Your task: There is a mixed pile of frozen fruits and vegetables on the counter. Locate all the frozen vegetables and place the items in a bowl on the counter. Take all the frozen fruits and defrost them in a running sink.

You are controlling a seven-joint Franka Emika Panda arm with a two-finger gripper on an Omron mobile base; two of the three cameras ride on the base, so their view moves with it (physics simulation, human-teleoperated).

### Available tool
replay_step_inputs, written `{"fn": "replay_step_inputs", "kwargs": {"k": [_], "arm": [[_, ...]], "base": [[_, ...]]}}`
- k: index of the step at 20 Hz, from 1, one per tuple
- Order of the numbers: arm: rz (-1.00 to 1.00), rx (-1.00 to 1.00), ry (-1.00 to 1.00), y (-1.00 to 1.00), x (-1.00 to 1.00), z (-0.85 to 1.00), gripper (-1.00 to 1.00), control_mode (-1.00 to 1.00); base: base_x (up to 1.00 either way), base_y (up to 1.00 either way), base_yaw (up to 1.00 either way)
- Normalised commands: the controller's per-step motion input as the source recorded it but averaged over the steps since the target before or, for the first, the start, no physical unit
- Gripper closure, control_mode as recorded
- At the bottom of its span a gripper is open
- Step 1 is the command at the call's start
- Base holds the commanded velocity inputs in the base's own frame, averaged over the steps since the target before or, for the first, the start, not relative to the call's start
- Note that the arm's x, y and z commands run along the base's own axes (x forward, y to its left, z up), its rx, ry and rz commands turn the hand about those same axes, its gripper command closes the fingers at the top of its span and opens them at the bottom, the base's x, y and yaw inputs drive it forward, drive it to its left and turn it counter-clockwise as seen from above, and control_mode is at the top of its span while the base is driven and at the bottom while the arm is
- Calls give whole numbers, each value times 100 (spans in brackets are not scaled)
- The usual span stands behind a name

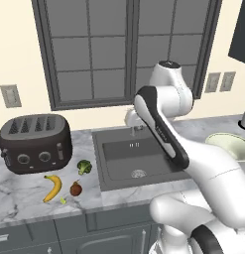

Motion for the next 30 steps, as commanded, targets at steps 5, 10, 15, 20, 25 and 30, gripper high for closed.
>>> {"fn": "replay_step_inputs", "kwargs": {"k": [5,10,15,20,25,30], "arm": [[0,0,4,89,27,-34,-100,-100],[0,0,3,82,22,-33,-100,-100],[0,0,3,19,0,-18,-100,-100],[0,0,3,6,0,-7,-100,-100],[0,0,6,59,0,-33,-100,-100],[0,0,9,59,0,-52,-100,-100]], "base": [[0,0,0],[0,0,0],[0,0,0],[0,0,0],[0,0,0],[0,0,0]]}}
